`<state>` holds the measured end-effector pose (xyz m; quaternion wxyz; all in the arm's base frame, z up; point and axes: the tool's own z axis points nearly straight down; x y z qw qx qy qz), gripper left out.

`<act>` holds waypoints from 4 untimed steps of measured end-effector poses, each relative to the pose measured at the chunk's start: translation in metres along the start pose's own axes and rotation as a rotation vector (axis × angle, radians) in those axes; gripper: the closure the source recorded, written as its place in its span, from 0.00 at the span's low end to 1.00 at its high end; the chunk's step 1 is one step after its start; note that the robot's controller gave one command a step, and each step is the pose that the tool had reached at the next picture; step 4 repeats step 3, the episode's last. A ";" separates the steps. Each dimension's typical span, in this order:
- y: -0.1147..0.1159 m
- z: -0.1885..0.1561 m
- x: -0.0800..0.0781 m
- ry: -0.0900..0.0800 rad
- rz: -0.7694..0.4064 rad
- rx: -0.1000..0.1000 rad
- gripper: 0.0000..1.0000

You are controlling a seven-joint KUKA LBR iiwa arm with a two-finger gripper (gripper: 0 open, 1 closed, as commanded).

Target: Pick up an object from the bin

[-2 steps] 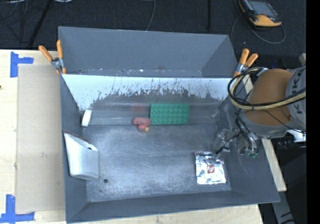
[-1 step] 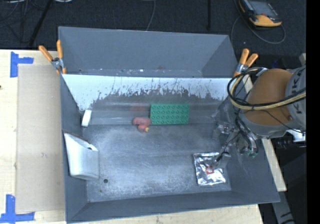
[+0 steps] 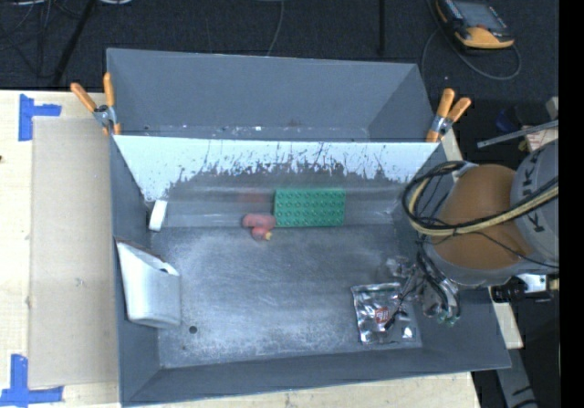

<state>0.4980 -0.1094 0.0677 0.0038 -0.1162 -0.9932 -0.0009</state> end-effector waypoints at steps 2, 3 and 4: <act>0.002 -0.122 -0.003 -0.016 -0.082 0.002 1.00; 0.005 -0.222 0.012 -0.017 -0.090 0.001 1.00; 0.005 -0.222 0.012 -0.017 -0.090 0.001 1.00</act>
Offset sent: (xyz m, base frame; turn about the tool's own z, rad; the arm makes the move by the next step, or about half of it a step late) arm 0.0000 0.0000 0.0000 0.0000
